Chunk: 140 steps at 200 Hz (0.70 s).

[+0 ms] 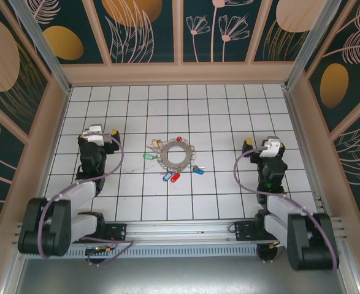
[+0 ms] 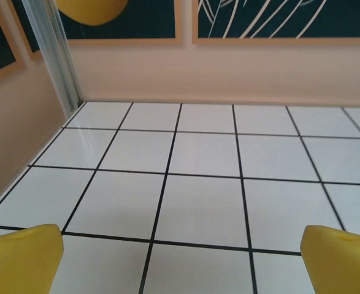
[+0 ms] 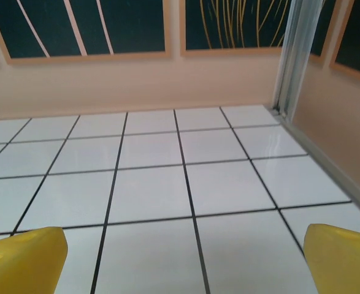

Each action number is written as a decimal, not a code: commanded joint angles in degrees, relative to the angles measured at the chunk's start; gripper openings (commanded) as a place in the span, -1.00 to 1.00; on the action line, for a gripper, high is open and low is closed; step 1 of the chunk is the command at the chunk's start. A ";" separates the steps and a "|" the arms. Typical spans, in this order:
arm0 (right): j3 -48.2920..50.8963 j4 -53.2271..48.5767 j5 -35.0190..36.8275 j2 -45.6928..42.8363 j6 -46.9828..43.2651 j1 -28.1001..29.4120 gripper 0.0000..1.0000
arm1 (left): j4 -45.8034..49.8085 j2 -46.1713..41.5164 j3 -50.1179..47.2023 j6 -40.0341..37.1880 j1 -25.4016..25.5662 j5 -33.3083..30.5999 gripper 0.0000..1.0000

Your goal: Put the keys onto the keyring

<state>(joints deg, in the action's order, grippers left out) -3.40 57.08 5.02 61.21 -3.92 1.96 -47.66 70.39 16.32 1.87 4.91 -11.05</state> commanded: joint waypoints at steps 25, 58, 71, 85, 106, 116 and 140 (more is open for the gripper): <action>-1.46 21.82 -5.71 16.99 3.97 -3.21 0.98 | -15.52 12.01 0.67 -0.96 -0.16 -1.68 0.98; -4.34 24.05 -7.23 26.22 5.51 -4.79 0.98 | -11.16 15.76 4.61 1.26 -3.40 3.42 0.98; -7.18 21.13 -7.62 27.65 5.09 -4.86 0.98 | -14.57 15.32 2.46 1.29 -3.41 3.53 0.98; -7.19 19.65 -7.92 26.94 5.18 -4.85 0.98 | -20.62 15.58 -1.13 2.13 -3.80 2.86 0.98; -7.29 19.35 -8.68 26.90 4.63 -4.77 0.98 | -22.84 16.45 -1.97 2.56 -4.03 2.04 0.97; -7.56 18.97 -7.88 26.96 4.84 -4.77 0.98 | -26.26 17.62 -2.55 2.53 -4.03 1.90 0.98; -9.41 15.16 -3.15 27.02 6.12 -4.04 0.98 | -24.42 17.14 -2.21 2.56 -4.03 2.05 0.98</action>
<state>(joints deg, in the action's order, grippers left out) -10.37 74.43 -1.13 88.25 0.62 -2.55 -68.01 87.20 14.13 3.29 1.39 -9.43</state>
